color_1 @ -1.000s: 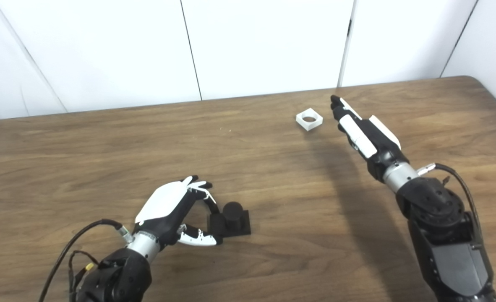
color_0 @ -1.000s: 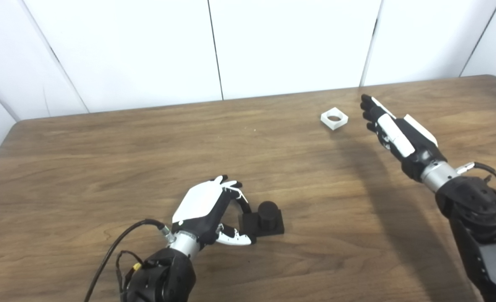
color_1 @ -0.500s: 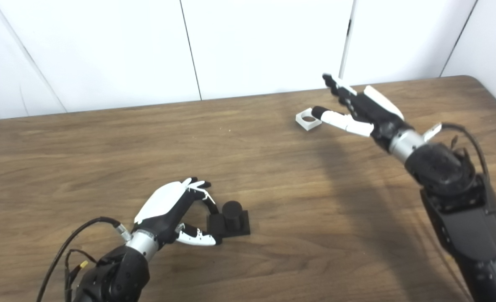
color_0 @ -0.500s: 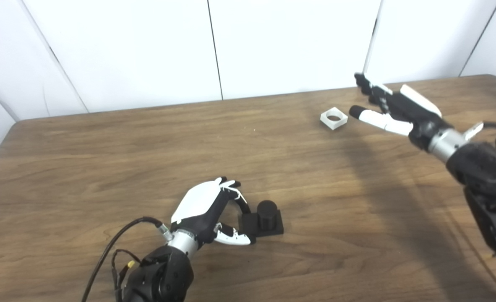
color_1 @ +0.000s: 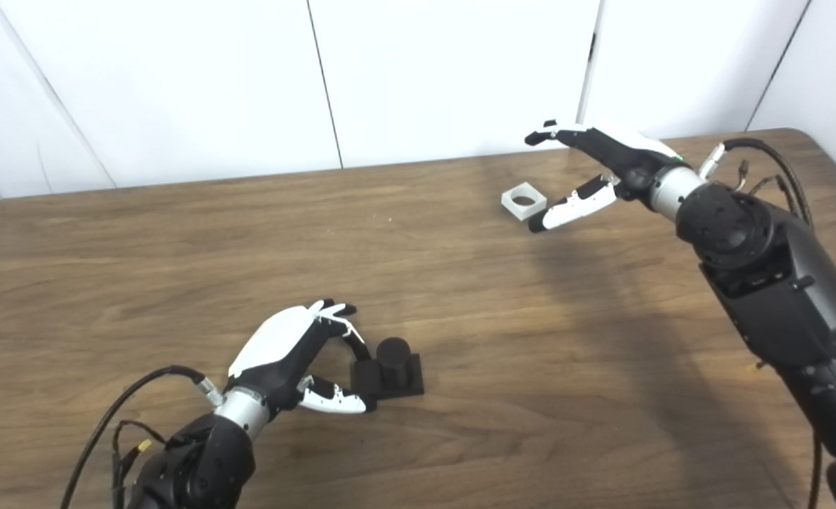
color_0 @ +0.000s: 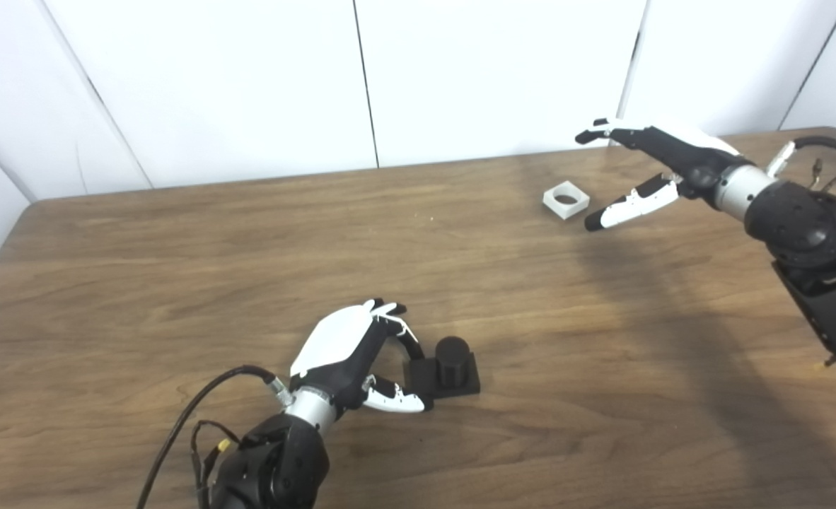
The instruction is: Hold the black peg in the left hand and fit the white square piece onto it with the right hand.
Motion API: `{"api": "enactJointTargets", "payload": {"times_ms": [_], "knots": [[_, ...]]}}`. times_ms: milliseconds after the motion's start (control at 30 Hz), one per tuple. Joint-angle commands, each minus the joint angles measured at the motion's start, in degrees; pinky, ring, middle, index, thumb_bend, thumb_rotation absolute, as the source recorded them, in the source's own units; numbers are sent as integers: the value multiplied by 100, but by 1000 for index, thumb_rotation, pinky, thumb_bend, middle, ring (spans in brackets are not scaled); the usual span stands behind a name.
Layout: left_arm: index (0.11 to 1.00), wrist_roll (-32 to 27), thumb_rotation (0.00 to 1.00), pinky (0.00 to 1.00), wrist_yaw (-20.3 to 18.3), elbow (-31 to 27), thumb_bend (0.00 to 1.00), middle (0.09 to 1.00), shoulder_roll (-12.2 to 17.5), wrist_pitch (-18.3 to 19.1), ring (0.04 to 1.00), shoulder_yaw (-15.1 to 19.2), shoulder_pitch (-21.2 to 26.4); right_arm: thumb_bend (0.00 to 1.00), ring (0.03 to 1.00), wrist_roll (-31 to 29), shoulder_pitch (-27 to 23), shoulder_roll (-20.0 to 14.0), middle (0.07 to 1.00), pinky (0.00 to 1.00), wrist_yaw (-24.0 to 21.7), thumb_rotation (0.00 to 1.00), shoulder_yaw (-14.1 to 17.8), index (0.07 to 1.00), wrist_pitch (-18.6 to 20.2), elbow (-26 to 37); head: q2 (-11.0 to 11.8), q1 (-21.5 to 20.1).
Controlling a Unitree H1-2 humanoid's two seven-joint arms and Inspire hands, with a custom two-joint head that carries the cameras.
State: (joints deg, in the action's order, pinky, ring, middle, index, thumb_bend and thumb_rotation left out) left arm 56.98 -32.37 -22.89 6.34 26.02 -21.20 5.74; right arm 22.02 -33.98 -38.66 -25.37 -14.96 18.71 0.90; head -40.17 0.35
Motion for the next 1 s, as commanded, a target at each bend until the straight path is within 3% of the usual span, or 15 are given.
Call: {"api": "enactJointTargets", "payload": {"times_ms": [0,267,600,967], "knots": [[493,157,79,1000,-87,163,493,936,38,64,1000,-60,-33,853,1000,260,-490,-160,991,998,9,261,-24,853,-404,-53,-1,3],[492,107,77,1000,-30,192,494,937,8,64,1000,-19,-38,868,1000,733,-830,-69,1000,1000,6,204,-226,830,-797,-679,35,-9],[491,99,77,1000,-12,215,494,940,-29,64,1000,-5,-25,884,1000,1229,-1248,104,990,1000,170,227,-481,818,-1431,-1598,69,-13],[491,118,77,1000,43,214,494,933,-57,57,1000,-32,-27,841,1000,1642,-1535,318,996,1000,69,211,-671,829,-1464,-2131,68,53]]}}
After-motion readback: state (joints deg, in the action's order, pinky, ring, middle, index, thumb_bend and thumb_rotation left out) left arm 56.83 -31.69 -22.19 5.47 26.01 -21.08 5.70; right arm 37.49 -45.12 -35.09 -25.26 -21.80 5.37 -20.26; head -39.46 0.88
